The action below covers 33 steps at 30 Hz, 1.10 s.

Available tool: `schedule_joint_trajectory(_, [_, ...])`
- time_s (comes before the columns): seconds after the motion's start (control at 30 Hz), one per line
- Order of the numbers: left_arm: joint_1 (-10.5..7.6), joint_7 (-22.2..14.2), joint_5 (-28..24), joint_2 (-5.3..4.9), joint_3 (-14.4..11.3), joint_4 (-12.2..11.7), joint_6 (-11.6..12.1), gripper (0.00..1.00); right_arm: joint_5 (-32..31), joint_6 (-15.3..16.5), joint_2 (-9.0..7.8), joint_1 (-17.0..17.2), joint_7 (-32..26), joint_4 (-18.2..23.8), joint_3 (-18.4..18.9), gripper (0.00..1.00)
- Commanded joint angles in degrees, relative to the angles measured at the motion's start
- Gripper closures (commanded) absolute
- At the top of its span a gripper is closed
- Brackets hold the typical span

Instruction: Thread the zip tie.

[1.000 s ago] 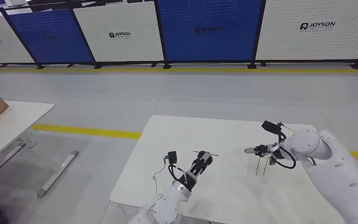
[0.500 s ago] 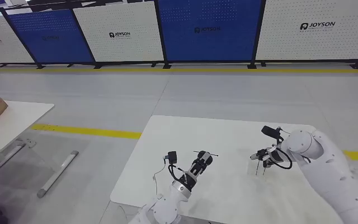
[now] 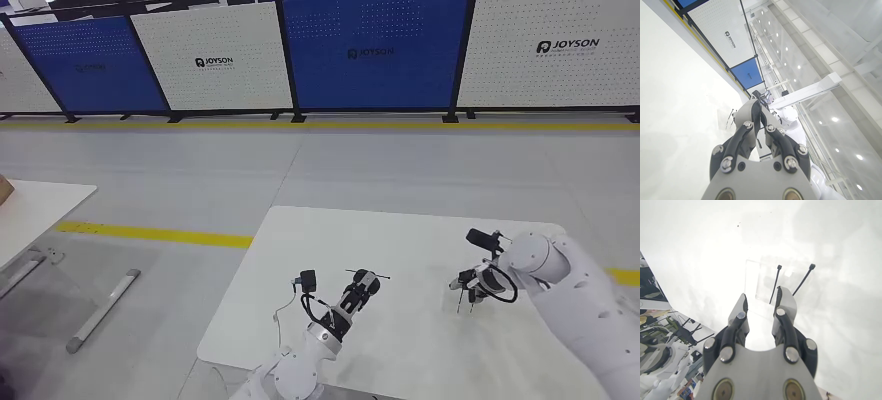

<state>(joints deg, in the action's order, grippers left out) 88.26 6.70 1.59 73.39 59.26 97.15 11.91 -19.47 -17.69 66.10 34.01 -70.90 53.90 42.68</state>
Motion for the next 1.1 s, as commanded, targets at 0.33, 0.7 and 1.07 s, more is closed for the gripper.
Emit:
schedule_joint_trajectory(0.33, [0.00, 0.00, 0.00, 0.00, 0.00, 0.00, 0.00, 1.00, 0.36, -1.46, 2.65, -2.48, 1.21, -5.63, -2.70, 0.67])
schedule_joint_trajectory(0.7, [0.00, 0.00, 0.00, 0.00, 0.00, 0.00, 0.00, 1.00, 0.17, -1.38, 4.93, -3.99, 1.69, -10.28, -4.77, 0.75])
schedule_joint_trajectory(1.07, [0.00, 0.00, 0.00, 0.00, 0.00, 0.00, 0.00, 1.00, 0.32, -1.12, 6.74, -5.48, 2.05, -14.30, -5.60, 0.73])
